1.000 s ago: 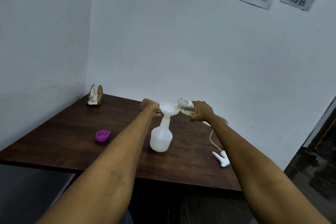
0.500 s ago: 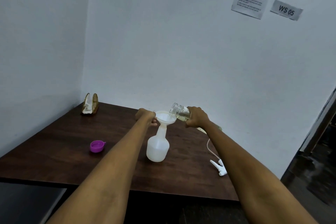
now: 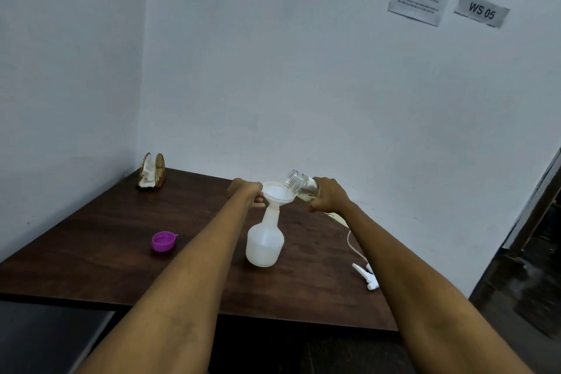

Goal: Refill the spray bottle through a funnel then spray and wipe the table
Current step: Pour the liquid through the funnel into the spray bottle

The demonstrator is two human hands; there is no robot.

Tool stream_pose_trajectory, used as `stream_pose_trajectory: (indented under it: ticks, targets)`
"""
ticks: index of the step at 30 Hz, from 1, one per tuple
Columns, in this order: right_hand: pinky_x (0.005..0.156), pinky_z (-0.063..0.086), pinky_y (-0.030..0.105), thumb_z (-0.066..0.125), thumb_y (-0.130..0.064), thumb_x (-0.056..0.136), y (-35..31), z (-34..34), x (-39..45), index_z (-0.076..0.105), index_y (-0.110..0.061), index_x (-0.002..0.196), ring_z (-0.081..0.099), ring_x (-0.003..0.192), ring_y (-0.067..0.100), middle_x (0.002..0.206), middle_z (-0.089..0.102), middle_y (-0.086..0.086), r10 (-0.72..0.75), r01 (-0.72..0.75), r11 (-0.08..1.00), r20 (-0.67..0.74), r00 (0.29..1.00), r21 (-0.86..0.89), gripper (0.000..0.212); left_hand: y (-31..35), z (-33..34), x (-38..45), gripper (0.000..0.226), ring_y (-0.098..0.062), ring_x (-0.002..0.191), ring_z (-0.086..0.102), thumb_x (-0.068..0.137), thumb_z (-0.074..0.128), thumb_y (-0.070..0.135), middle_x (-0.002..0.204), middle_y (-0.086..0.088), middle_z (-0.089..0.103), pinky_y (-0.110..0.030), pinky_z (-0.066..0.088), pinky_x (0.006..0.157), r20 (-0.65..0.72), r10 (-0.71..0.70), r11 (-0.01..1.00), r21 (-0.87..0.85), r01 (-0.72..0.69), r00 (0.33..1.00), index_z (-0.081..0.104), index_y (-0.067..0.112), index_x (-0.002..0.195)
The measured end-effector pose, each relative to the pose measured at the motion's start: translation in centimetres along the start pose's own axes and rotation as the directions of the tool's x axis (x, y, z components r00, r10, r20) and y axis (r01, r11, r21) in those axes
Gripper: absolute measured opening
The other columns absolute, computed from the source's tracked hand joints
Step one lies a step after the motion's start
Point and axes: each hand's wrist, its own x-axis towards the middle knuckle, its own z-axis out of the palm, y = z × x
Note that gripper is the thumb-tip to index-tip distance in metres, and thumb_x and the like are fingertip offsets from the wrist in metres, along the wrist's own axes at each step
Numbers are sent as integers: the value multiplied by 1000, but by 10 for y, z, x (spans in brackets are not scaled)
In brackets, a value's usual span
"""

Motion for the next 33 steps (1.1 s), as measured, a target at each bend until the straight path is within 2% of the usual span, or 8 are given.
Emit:
stream_pose_trajectory:
  ticks: [7,11,16,30,32,33]
  targets:
    - [66,38,29,72,-13,64,1,1,1,59,-5,98,58,96,30,100,66,10,-16,16,999,10,1000,-48,37,0,1,1,28,-16,51,47,92,53,-8,65,-12,48,-37,56,76,1,-10,1000,-12,10,1000,58,-13,118]
    - [65,39,28,72,-14,63,2,1,3,58,-5,96,59,94,29,99,66,10,-18,19,998,13,1000,-68,37,1,-1,1,28,-15,51,48,90,52,-12,64,-12,48,-35,58,64,-5,-8,1000,-7,8,1000,58,-14,117]
    - [64,36,27,72,-14,64,1,2,4,58,-7,95,59,92,28,98,66,9,-36,37,996,4,999,-86,35,1,1,1,27,-15,51,49,90,53,-11,65,-13,50,-35,56,73,-18,-7,1000,-23,6,1000,59,-14,116]
    - [65,36,27,71,-15,67,-3,-4,5,58,-7,99,59,95,29,101,65,9,-67,69,985,21,998,-158,36,-1,4,2,22,-14,48,52,87,57,-10,60,-11,52,-28,56,66,-89,38,999,-7,-39,995,65,-12,107]
    - [65,36,27,72,-15,66,-4,-4,5,57,-8,97,59,94,28,100,65,9,-66,69,985,28,997,-155,35,-1,3,2,21,-14,44,53,87,58,-9,61,-11,53,-26,57,60,-90,44,999,0,-44,995,65,-12,107]
    - [64,35,27,72,-15,66,-5,-4,5,55,-10,92,58,91,28,99,65,8,-65,69,986,30,997,-151,32,-1,2,2,21,-13,40,54,87,58,-9,61,-11,53,-25,58,51,-88,47,999,5,-46,995,65,-11,107]
